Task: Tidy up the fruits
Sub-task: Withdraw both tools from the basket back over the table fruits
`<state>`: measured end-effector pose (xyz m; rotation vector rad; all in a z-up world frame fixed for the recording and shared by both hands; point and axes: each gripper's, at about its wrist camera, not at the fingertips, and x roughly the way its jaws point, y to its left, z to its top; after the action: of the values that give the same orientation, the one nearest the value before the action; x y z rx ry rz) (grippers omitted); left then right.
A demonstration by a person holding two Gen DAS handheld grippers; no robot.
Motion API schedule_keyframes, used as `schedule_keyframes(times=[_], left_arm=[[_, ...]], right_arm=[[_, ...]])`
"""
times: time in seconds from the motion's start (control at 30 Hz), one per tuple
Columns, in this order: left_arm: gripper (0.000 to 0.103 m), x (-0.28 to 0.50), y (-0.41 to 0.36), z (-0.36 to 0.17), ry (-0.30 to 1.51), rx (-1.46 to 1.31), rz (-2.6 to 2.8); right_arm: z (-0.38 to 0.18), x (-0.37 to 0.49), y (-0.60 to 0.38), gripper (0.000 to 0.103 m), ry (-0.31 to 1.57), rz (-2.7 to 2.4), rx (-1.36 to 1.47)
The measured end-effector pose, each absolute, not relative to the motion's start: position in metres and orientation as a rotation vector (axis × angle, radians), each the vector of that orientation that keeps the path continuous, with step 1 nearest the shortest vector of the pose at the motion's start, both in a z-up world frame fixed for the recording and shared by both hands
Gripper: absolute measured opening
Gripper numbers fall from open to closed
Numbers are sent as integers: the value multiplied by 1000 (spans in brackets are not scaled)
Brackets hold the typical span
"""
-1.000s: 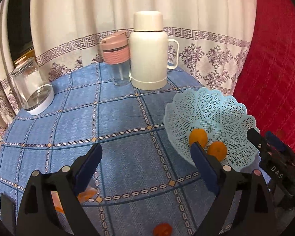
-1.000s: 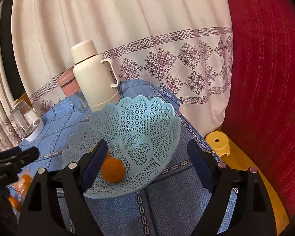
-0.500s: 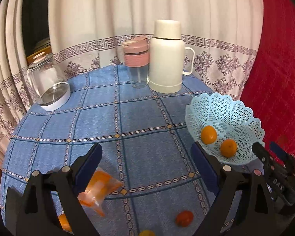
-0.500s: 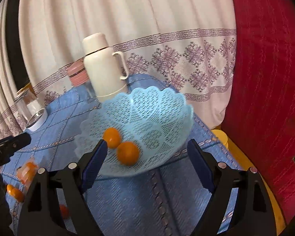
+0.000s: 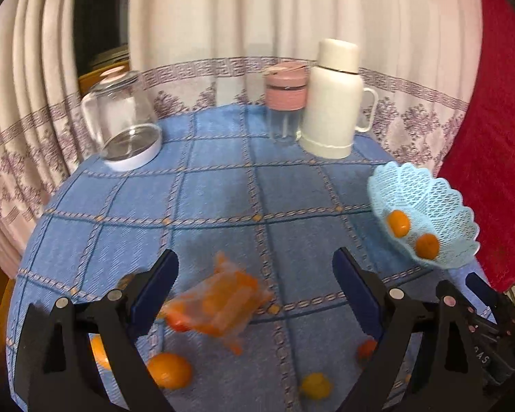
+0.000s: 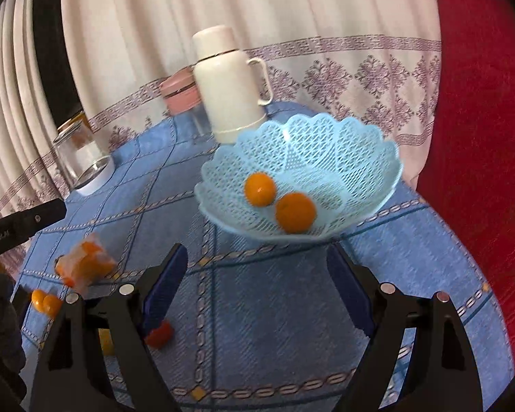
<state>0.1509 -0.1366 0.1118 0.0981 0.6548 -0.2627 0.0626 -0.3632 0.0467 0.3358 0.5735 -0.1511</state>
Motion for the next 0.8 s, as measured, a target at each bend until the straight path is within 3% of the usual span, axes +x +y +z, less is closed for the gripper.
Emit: schedule_keyframes(times=[0.8], left_arm=[[91, 127, 11, 57, 786, 55, -34]], right_arm=[[35, 67, -332, 85, 643, -116, 313]])
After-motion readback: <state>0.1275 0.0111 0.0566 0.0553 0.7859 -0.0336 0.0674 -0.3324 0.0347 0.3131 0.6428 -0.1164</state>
